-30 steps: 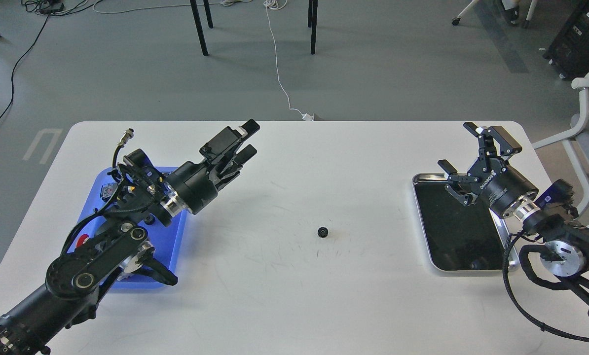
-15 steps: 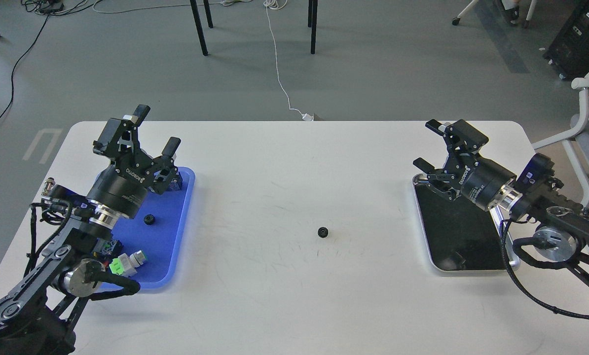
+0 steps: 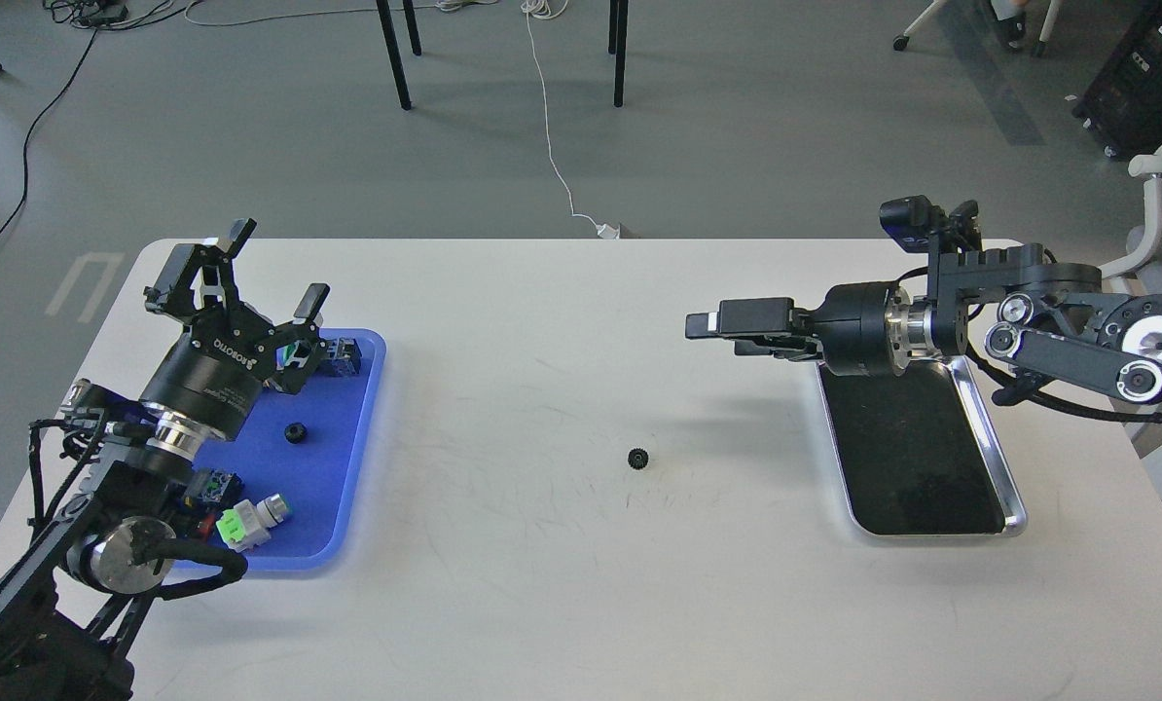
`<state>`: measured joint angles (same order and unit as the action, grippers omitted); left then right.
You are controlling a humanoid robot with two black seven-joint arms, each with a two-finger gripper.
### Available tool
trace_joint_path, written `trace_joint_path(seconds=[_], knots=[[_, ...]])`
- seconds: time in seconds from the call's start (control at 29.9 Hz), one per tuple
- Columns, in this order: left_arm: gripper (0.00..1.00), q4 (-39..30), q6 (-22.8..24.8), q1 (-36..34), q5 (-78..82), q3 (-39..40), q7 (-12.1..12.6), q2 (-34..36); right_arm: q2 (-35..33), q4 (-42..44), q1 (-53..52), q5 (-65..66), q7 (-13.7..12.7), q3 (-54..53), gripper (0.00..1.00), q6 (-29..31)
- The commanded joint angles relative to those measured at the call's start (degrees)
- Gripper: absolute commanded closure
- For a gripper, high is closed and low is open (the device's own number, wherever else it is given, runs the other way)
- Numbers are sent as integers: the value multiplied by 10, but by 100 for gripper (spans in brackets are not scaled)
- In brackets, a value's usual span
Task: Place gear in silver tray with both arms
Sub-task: 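Reach the right gripper to the black gear and grasp it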
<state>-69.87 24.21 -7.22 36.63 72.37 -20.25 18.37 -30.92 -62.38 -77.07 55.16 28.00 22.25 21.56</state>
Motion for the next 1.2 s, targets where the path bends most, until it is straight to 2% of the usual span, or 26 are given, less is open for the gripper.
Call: trace_joint_path(seconds=[0.0, 0.23, 0.6, 0.97, 1.04, 1.17], knots=[[2, -4, 0, 0, -2, 5, 0, -1, 47, -4, -57, 88, 0, 89, 1, -18], [2, -4, 0, 5, -2, 5, -1, -4, 172, 38, -82, 122, 0, 213, 1, -128], [2, -6, 16, 10, -2, 6, 0, -4, 309, 53, -135, 145, 0, 293, 4, -173], [2, -6, 16, 10, -2, 6, -1, -5, 309, 65, -124, 144, 0, 347, 8, -227], [2, -6, 16, 10, -2, 6, -1, -5, 309, 63, -122, 144, 0, 348, 12, -228], [2, -6, 16, 10, -2, 7, -2, -5, 309, 64, -107, 144, 0, 348, 26, -233]])
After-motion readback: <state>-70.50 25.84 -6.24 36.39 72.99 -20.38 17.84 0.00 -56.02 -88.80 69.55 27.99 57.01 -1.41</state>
